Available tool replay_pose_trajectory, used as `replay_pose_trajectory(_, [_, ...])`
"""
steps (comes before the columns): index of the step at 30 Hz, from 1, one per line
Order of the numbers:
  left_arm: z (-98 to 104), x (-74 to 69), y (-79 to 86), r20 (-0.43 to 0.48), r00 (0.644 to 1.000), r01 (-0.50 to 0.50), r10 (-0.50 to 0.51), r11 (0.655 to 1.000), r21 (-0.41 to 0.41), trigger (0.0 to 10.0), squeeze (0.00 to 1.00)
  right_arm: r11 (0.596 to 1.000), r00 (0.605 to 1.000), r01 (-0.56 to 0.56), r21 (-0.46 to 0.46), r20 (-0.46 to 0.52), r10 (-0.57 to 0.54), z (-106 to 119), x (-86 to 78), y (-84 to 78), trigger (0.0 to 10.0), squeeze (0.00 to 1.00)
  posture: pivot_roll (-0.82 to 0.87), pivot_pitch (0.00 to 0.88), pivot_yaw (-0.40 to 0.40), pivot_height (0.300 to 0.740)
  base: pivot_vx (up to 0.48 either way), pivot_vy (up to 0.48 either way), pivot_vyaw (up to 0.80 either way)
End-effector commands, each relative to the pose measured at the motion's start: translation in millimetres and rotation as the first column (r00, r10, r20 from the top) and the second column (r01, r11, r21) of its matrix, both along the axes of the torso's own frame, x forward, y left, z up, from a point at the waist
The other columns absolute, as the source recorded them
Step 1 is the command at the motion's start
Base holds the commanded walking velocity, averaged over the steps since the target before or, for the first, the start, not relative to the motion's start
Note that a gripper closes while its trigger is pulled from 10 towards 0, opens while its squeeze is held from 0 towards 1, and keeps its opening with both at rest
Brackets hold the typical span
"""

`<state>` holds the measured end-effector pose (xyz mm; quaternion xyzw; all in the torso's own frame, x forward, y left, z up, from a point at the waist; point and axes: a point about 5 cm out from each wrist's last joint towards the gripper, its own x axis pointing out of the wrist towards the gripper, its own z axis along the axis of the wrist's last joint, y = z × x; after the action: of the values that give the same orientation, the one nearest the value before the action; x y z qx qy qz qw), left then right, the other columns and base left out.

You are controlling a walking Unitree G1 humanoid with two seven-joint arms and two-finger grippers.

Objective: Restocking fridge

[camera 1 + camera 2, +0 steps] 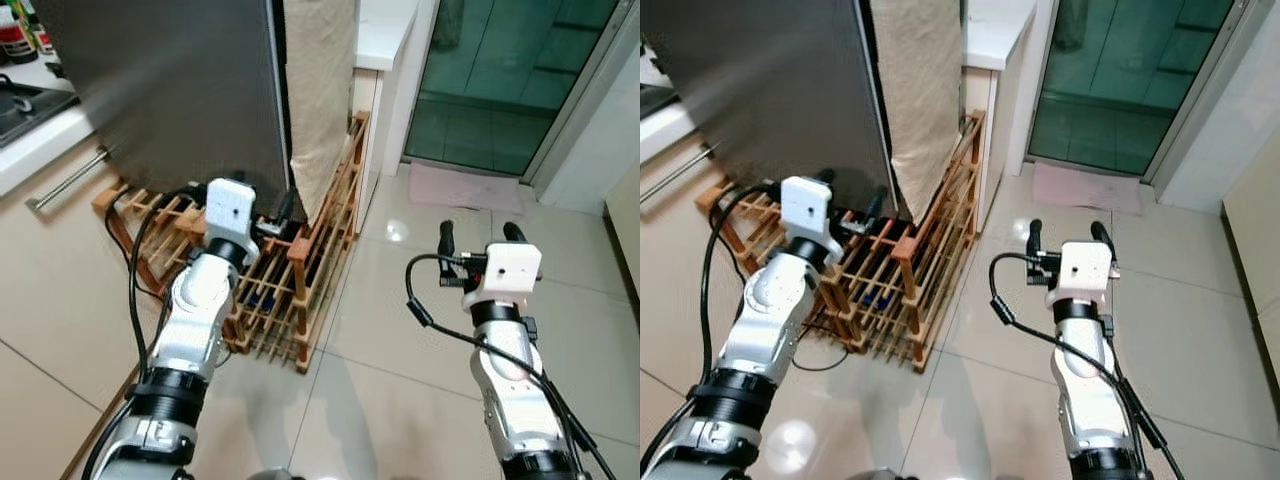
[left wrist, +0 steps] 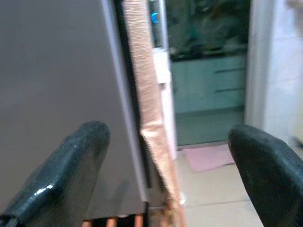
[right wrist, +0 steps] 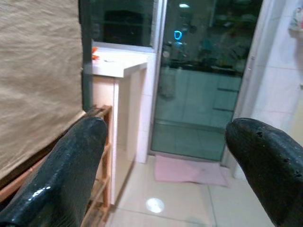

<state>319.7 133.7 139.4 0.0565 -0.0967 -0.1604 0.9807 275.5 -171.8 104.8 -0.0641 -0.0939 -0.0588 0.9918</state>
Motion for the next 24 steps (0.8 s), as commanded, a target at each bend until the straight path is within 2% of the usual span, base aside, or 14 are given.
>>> replay_pose_trajectory(1, [2.8, -0.5, -2.7, 0.002, 1.000, 0.012, -0.012, 1.000, -0.005, 10.0, 0.00, 1.000, 1.000, 0.014, -0.003, -0.019, -0.014, -2.5, 0.6, -2.3, 10.0, 0.00, -0.11, 0.000, 0.029, 0.740, 0.000, -0.454, 0.00])
replay_pose_trajectory(6, [-0.8, 1.5, 1.1, -0.018, 0.999, -0.043, 0.043, 0.999, 0.002, 10.0, 0.00, 1.000, 0.999, 0.001, -0.024, -0.044, -0.002, -6.0, 1.0, -0.2, 10.0, 0.00, -0.11, 0.000, 0.028, 0.740, 0.097, -0.426, 0.00])
replay_pose_trajectory(9, [-0.4, 0.3, 0.5, -0.022, 0.999, -0.035, 0.035, 0.999, -0.012, 10.0, 0.00, 1.000, 0.999, 0.002, -0.025, -0.042, -0.003, -6.2, 1.3, 0.4, 10.0, 0.00, -0.11, 0.000, 0.029, 0.740, 0.244, -0.409, 0.00])
replay_pose_trajectory(21, [0.8, -3.3, -2.9, -0.018, 0.999, -0.050, 0.049, 0.999, -0.017, 10.0, 0.00, 0.999, 0.998, -0.011, -0.050, -0.063, 0.008, -9.4, 3.4, 0.9, 10.0, 0.00, -0.11, 0.000, 0.035, 0.740, 0.000, -0.461, 0.72])
replay_pose_trajectory(24, [-1.0, -2.1, -1.5, -0.030, 0.997, -0.072, 0.071, 0.997, -0.002, 10.0, 0.00, 0.999, 0.998, -0.012, -0.053, -0.060, 0.009, -8.6, 3.8, 0.5, 10.0, 0.00, -0.11, 0.000, 0.036, 0.740, 0.346, -0.325, 0.67])
